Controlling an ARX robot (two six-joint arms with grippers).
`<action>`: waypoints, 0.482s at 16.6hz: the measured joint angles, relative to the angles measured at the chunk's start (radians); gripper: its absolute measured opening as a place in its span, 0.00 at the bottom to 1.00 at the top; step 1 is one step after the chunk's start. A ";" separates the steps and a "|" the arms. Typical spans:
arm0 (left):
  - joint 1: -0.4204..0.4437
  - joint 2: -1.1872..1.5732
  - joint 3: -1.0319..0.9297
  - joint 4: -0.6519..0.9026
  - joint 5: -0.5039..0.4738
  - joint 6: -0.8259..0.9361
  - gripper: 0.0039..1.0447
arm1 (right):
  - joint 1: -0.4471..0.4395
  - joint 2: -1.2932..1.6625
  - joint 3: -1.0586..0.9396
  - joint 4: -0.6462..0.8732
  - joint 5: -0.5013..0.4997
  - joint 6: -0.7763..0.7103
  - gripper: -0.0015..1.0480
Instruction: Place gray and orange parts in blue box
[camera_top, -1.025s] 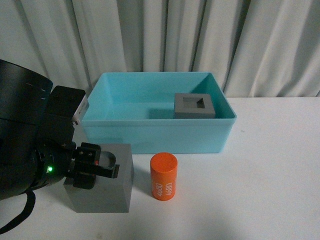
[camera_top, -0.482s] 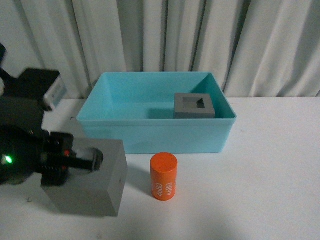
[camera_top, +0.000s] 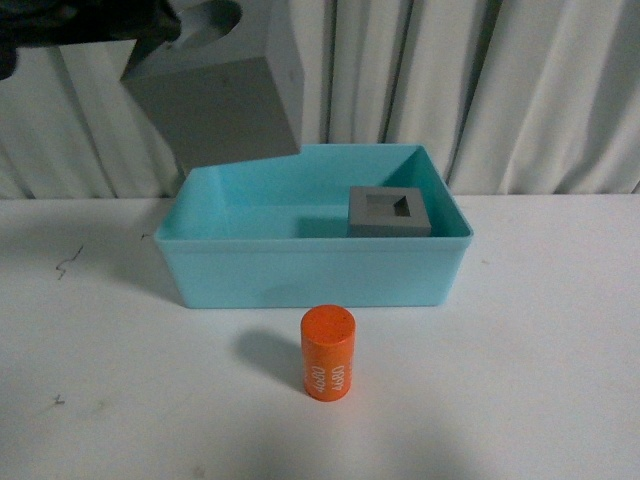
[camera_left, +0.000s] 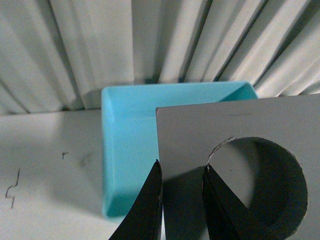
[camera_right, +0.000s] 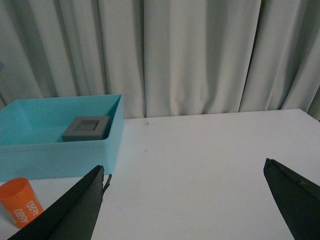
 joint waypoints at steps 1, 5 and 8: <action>-0.008 0.053 0.053 0.006 -0.012 0.008 0.16 | 0.000 0.000 0.000 0.000 0.000 0.000 0.94; -0.016 0.316 0.240 0.084 -0.087 0.108 0.16 | 0.000 0.000 0.000 0.000 0.000 0.000 0.94; 0.005 0.483 0.326 0.092 -0.113 0.197 0.16 | 0.000 0.000 0.000 0.000 0.000 0.000 0.94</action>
